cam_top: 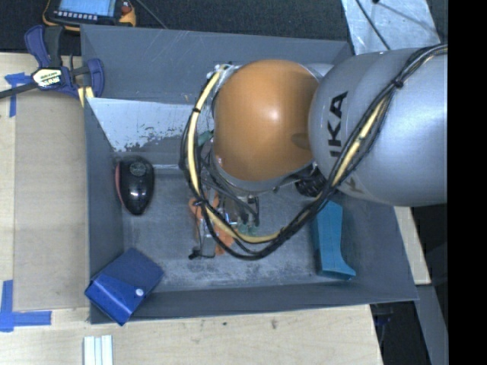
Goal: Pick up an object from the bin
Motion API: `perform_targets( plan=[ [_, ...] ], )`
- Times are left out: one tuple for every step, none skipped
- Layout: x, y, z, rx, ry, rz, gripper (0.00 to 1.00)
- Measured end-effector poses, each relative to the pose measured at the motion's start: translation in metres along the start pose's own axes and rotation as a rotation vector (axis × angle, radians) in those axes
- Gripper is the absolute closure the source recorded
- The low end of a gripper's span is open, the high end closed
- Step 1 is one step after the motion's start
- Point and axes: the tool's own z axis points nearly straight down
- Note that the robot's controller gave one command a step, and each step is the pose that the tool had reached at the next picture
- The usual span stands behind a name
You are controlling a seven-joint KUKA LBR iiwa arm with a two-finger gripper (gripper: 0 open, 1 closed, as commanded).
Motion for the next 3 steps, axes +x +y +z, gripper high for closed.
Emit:
perform_targets(
  plan=[
    [-0.002, -0.001, -0.005, -0.003, -0.008, 0.004, 0.0],
    [-0.025, -0.03, 0.059, -0.003, -0.013, -0.091, 0.0],
    [-0.066, -0.045, 0.133, -0.001, -0.013, -0.222, 0.0]
  ],
)
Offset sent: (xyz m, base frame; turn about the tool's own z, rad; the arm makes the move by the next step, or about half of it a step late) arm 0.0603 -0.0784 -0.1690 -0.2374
